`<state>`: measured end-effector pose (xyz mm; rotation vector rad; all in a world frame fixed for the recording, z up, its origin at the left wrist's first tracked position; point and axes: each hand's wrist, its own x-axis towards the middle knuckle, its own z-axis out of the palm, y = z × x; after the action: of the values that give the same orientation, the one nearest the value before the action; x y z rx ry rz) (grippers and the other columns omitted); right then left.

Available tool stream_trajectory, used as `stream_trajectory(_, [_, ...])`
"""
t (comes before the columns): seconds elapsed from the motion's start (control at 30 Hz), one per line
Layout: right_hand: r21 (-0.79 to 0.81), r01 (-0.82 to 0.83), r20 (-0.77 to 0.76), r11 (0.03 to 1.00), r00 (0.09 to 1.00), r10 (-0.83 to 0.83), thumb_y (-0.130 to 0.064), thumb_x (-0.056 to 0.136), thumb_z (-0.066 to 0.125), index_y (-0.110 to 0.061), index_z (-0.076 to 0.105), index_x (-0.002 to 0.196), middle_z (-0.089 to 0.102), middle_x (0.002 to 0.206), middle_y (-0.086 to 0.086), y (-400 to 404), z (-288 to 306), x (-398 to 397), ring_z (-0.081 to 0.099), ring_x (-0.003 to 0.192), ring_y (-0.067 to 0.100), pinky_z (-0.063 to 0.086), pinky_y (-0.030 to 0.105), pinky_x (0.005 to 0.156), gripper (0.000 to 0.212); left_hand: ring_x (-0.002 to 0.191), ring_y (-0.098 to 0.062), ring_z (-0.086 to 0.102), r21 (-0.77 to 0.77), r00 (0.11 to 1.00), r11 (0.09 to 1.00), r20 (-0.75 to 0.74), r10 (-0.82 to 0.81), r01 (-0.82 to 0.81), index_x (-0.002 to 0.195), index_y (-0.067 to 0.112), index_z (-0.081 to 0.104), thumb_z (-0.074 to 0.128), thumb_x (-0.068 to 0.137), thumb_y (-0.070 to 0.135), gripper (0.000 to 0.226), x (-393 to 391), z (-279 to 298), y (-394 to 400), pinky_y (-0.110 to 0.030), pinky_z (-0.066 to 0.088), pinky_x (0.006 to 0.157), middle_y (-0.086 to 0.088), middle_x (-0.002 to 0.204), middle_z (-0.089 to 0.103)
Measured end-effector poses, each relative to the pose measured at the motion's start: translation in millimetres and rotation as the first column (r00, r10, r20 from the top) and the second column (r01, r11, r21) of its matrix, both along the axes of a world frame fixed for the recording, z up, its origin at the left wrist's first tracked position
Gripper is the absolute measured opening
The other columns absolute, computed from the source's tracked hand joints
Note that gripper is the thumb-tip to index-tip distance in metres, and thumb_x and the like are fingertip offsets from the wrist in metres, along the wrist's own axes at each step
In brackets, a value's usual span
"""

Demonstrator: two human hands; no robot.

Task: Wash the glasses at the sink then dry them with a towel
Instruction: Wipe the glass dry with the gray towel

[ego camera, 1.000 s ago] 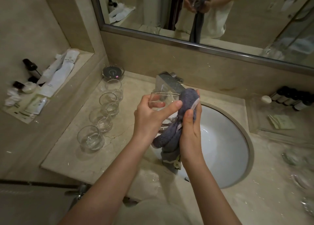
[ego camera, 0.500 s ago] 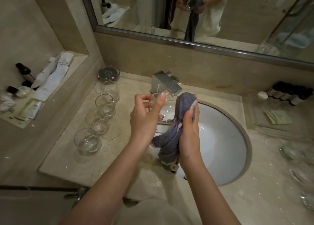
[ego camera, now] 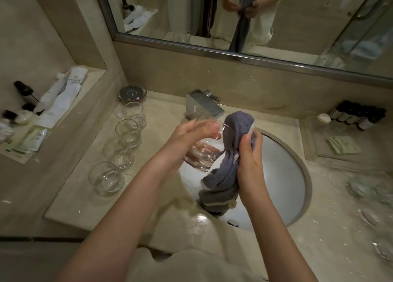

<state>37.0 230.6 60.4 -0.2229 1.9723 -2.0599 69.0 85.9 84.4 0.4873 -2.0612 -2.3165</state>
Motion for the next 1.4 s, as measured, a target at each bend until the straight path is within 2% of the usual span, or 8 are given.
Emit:
stream_trajectory(0.2, [0.166,-0.192,-0.257,0.967,0.939,0.231,-0.053,0.080,0.058,-0.039,0.057,0.119,0.066,0.115,-0.016,25,3,-8,0.062,0.108,0.004,0.048,0.025,0.093,0.041,0.058,-0.012,0.068,-0.021,0.944,0.958,0.173,-0.280,0.288,0.094,0.016,0.064,0.079,0.060,0.039,0.043,-3,11,-21,-0.022,0.054,0.051,0.000,0.080,0.074])
stream_trajectory(0.4, [0.399,-0.466,-0.201,0.790,0.796,0.571,-0.037,0.062,0.086,-0.046,0.061,0.102,0.068,0.092,-0.028,29,7,-7,0.064,0.090,-0.007,0.045,0.009,0.078,0.048,0.079,-0.020,0.066,-0.134,0.808,0.820,0.316,-0.497,0.556,0.098,0.005,0.069,0.080,0.049,0.046,0.064,-18,5,-28,-0.030,0.051,0.074,-0.008,0.091,0.072])
stream_trajectory(0.53, [0.538,-0.511,-0.150,0.670,0.724,0.673,-0.046,0.060,0.086,-0.032,0.069,0.087,0.068,0.081,-0.017,22,-1,-2,0.063,0.080,0.000,0.049,0.023,0.072,0.035,0.084,-0.026,0.060,-0.106,0.722,0.744,0.363,-0.589,0.660,0.095,0.003,0.070,0.082,0.052,0.041,0.058,-18,-2,-15,-0.031,0.047,0.076,-0.017,0.093,0.065])
stream_trajectory(0.77, [0.536,-0.539,-0.086,0.649,0.730,0.678,-0.030,0.072,0.082,-0.019,0.071,0.089,0.068,0.079,0.011,23,-16,7,0.062,0.075,0.021,0.050,0.043,0.074,0.023,0.080,-0.026,0.056,-0.080,0.707,0.766,0.455,-0.541,0.638,0.109,-0.006,0.066,0.077,0.055,0.052,0.079,-7,-16,-15,-0.031,0.044,0.072,-0.012,0.089,0.065])
stream_trajectory(1.0, [0.656,-0.246,-0.279,0.713,0.799,0.533,-0.033,0.077,0.077,-0.035,0.070,0.112,0.072,0.105,-0.010,16,-21,16,0.060,0.099,0.009,0.046,0.024,0.082,0.036,0.066,-0.016,0.065,0.026,0.855,0.987,0.496,-0.150,0.158,0.086,0.021,0.065,0.052,0.085,0.063,0.044,11,-27,-14,-0.026,0.052,0.060,-0.001,0.079,0.068])
stream_trajectory(1.2, [0.328,-0.488,-0.010,0.809,0.854,0.519,-0.017,0.077,0.079,-0.026,0.073,0.104,0.074,0.089,0.001,17,-8,8,0.068,0.087,0.008,0.050,0.028,0.083,0.029,0.065,-0.016,0.060,-0.417,0.945,0.852,-0.060,0.321,-0.316,0.075,0.015,0.064,0.057,0.074,0.060,0.046,12,-51,17,-0.026,0.044,0.058,0.007,0.065,0.063])
stream_trajectory(1.3, [-0.046,-0.596,0.262,0.802,0.767,0.585,-0.016,0.078,0.075,-0.009,0.068,0.087,0.068,0.076,0.004,23,-1,2,0.065,0.073,0.013,0.052,0.023,0.072,0.014,0.069,-0.011,0.063,-0.520,0.869,0.735,-0.456,0.193,-0.435,0.084,0.014,0.063,0.055,0.080,0.051,0.038,22,-67,17,-0.023,0.047,0.065,0.009,0.074,0.065])
stream_trajectory(1.4, [-0.006,-0.555,0.233,0.832,0.808,0.541,-0.022,0.073,0.073,-0.012,0.062,0.080,0.051,0.069,0.010,22,-9,3,0.047,0.066,0.019,0.040,0.025,0.061,0.016,0.072,-0.015,0.066,-0.482,0.900,0.812,-0.420,0.114,-0.328,0.083,0.017,0.061,0.052,0.082,0.053,0.037,20,-64,13,-0.028,0.049,0.067,0.004,0.075,0.067])
